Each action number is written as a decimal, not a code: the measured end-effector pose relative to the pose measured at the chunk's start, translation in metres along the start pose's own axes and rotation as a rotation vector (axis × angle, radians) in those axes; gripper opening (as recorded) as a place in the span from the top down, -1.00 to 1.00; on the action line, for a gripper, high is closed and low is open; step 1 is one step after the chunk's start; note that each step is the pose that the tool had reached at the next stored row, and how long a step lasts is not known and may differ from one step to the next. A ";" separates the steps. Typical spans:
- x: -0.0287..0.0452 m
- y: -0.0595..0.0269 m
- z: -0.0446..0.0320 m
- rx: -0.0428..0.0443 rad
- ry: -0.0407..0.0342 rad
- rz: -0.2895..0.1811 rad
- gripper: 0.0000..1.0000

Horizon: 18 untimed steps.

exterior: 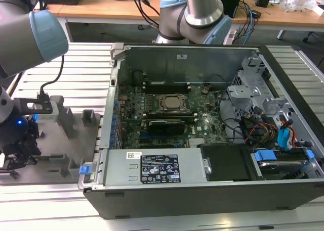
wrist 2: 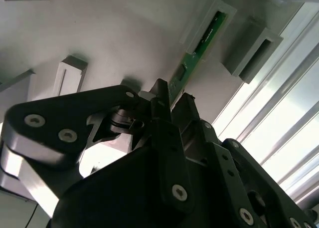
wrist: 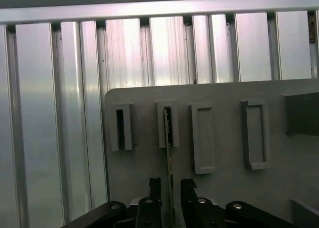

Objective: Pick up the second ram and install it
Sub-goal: 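Pick up the second ram and move it above second insertion slot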

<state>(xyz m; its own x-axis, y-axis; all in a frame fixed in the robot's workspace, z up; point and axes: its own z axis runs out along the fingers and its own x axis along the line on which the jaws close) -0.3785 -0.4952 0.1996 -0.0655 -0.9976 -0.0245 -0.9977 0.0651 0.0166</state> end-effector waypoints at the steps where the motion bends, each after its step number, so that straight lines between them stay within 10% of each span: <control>1: 0.0000 0.0000 0.0000 -0.0001 0.0001 0.000 0.40; 18: 0.0000 0.0002 0.0002 -0.0001 0.0001 0.000 0.73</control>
<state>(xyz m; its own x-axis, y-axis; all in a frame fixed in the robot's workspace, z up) -0.3787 -0.4952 0.1994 -0.0656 -0.9975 -0.0244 -0.9977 0.0652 0.0168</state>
